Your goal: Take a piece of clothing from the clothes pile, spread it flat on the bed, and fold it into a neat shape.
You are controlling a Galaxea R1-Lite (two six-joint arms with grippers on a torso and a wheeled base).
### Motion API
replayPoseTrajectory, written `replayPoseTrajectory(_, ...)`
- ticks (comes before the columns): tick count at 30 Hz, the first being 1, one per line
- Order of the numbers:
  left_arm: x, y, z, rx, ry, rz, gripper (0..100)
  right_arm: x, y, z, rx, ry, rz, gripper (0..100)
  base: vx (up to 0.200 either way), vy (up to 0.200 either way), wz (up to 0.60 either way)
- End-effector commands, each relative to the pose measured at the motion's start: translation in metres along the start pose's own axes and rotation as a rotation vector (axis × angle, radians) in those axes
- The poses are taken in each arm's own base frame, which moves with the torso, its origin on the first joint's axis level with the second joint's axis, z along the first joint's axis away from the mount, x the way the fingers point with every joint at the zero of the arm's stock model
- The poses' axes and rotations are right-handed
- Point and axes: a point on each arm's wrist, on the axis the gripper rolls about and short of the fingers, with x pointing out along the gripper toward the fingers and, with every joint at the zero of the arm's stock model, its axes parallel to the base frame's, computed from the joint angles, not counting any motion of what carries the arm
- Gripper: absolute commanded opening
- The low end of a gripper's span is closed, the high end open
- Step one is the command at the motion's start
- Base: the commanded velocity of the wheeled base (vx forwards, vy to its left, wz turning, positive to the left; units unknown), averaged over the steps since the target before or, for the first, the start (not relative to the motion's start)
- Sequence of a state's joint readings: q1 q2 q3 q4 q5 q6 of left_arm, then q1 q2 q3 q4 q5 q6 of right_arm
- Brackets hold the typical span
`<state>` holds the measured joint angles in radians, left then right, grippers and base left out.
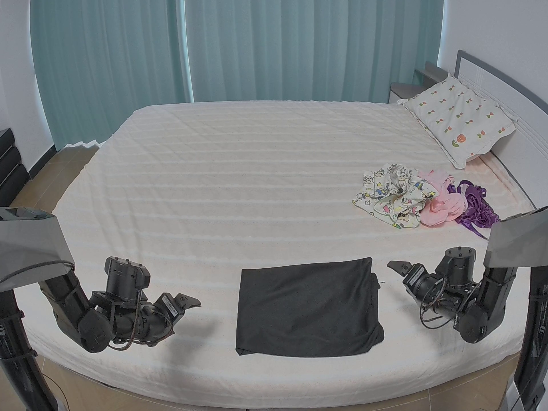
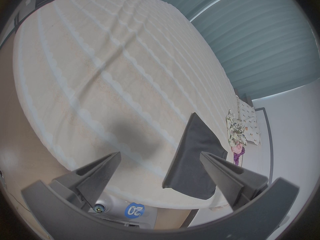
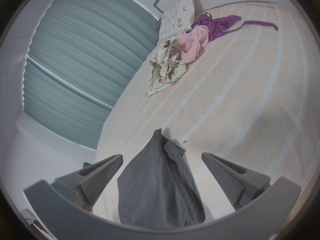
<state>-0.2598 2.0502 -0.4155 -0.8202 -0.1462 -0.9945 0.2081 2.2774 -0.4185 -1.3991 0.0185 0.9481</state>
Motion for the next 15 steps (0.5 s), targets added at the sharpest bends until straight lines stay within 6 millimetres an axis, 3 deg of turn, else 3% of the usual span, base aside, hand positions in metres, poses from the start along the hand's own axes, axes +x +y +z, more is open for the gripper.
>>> replayPoseTrajectory(1, 0.0029, -0.0083, -0.0140, 0.028, 0.022, -0.005, 100, -0.0160, -0.0170, -0.0094, 0.048, 0.056, -0.038, 100, 0.000, -0.200, 0.00)
replayPoseTrajectory(7, 0.0033, -0.0084, -0.0139, 0.027, 0.023, -0.005, 100, -0.0143, -0.0200, -0.0115, 0.051, 0.063, -0.048, 100, 0.000, -0.200, 0.00)
replayPoseTrajectory(15, 0.0032, -0.0101, -0.0117, -0.023, -0.027, 0.010, 100, -0.0125, -0.0219, -0.0145, 0.051, 0.073, -0.055, 100, 0.000, 0.000, 0.00)
